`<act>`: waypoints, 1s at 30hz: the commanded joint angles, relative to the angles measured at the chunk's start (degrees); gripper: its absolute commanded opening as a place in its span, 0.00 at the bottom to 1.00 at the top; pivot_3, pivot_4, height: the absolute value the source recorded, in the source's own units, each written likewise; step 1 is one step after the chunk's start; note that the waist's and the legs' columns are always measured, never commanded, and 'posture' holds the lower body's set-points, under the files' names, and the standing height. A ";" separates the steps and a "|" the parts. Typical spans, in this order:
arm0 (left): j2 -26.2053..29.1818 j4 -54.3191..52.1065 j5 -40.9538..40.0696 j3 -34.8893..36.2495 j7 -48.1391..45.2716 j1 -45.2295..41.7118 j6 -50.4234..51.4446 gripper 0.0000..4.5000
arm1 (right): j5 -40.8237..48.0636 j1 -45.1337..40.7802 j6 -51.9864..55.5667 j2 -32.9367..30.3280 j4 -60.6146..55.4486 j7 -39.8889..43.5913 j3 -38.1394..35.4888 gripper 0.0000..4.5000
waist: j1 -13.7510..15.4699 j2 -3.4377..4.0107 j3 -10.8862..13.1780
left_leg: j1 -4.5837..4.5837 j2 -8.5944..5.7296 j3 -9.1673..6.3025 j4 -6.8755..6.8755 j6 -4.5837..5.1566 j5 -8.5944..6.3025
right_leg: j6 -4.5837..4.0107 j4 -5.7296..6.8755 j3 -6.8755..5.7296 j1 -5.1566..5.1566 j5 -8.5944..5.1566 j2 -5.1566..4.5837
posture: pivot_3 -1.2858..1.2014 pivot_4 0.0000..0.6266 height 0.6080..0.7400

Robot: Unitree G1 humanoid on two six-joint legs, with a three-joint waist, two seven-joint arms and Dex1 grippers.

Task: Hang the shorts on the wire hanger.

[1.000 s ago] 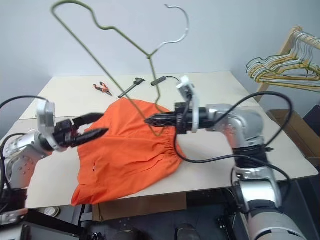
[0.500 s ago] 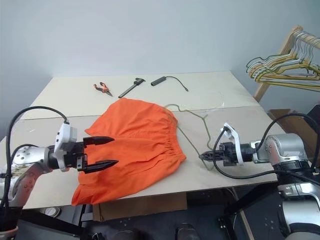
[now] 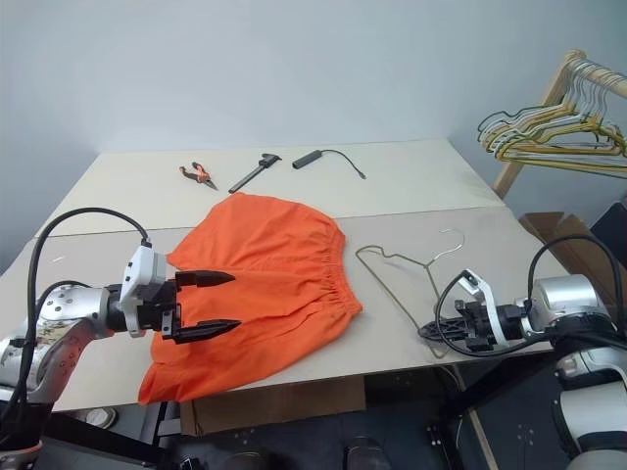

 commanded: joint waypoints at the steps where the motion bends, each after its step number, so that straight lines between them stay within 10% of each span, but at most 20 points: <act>1: 0.19 -1.30 0.23 0.65 0.46 0.47 -0.95 1.00 | -0.61 -1.78 -0.56 0.08 -1.70 3.76 1.61 0.00 | 0.20 0.00 0.00 | -0.01 0.00 0.00 0.00 0.00 0.00 | 0.00 -0.01 0.00 -0.01 0.00 0.00 | 0.53 0.00 1.00; 30: -0.73 -0.71 2.92 -1.44 1.13 1.61 -3.08 1.00 | -1.65 -3.63 -2.82 3.77 -3.58 12.49 4.10 0.00 | 0.37 0.01 0.00 | 0.02 0.01 0.00 0.03 0.00 0.00 | 0.00 0.10 0.02 -0.02 0.01 0.01 | 0.54 0.00 1.00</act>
